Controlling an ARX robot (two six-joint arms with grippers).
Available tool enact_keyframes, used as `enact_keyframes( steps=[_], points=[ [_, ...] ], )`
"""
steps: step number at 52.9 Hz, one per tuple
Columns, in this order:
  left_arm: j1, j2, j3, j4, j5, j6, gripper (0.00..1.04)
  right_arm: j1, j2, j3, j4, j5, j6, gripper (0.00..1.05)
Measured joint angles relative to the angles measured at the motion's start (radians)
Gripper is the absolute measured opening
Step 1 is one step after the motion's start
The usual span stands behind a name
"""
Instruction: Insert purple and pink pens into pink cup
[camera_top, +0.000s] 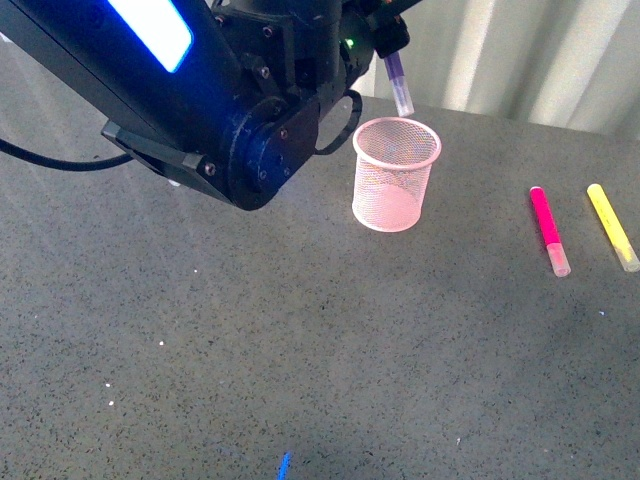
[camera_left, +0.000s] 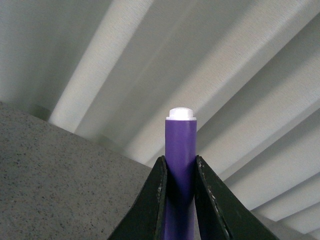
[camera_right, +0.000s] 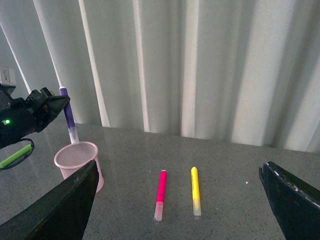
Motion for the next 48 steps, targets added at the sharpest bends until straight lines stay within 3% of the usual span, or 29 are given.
enact_keyframes(
  steps=[43, 48],
  points=[
    [0.002, 0.095, 0.059, 0.028, -0.01, 0.058, 0.12, 0.0, 0.0, 0.0, 0.0, 0.0, 0.0, 0.98],
    [0.005, 0.099, 0.058, 0.028, -0.009, 0.058, 0.26, 0.0, 0.0, 0.0, 0.0, 0.0, 0.0, 0.98]
  ],
)
